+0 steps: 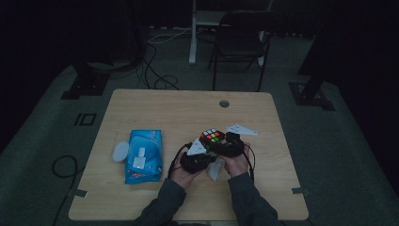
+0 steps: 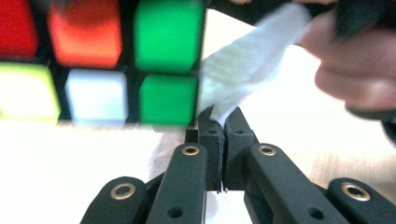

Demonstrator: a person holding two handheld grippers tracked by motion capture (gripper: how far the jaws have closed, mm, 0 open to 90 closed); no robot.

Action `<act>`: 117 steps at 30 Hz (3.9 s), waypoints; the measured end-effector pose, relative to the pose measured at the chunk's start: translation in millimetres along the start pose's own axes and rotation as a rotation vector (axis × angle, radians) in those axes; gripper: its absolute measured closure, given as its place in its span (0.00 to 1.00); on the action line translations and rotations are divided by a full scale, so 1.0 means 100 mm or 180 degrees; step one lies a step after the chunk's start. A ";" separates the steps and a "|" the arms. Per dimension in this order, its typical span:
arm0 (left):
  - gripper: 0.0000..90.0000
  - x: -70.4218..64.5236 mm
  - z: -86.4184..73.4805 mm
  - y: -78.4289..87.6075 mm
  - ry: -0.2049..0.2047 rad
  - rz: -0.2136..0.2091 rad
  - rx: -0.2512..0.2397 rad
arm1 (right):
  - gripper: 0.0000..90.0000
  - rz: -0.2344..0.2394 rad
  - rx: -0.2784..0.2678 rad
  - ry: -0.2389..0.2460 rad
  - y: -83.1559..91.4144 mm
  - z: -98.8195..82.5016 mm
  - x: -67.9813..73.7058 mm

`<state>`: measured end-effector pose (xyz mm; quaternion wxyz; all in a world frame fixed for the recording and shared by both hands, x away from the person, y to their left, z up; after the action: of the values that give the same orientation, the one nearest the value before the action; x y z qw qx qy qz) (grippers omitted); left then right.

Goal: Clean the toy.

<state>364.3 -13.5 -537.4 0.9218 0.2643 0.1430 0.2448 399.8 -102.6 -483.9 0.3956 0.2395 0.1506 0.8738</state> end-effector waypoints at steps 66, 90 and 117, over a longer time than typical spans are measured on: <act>0.99 0.36 -0.05 0.17 0.0322 0.0224 -0.0208 | 0.38 0.0205 -0.0075 -0.0046 -0.05 -0.01 0.13; 0.99 0.38 -0.05 0.22 0.0315 0.0261 -0.0212 | 0.38 0.0091 -0.0039 -0.0014 -0.01 -0.01 -0.01; 0.99 0.41 0.00 0.19 0.0206 0.0343 -0.0103 | 0.38 0.0138 -0.0050 -0.0026 -0.07 0.03 0.10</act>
<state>391.8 21.9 -532.0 0.9064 0.2485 0.1544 0.3048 400.0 -89.9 -481.5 0.3790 0.2431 0.1370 0.8823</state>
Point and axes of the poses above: each handheld gripper's, and its own axes: y roughly backward along the jaws, z roughly out of its top, x roughly to its left, the point moved 6 cm from there along -y, roughly forward along the jaws, and after that the axes turned 4 degrees about x, right-handed, at the moved point
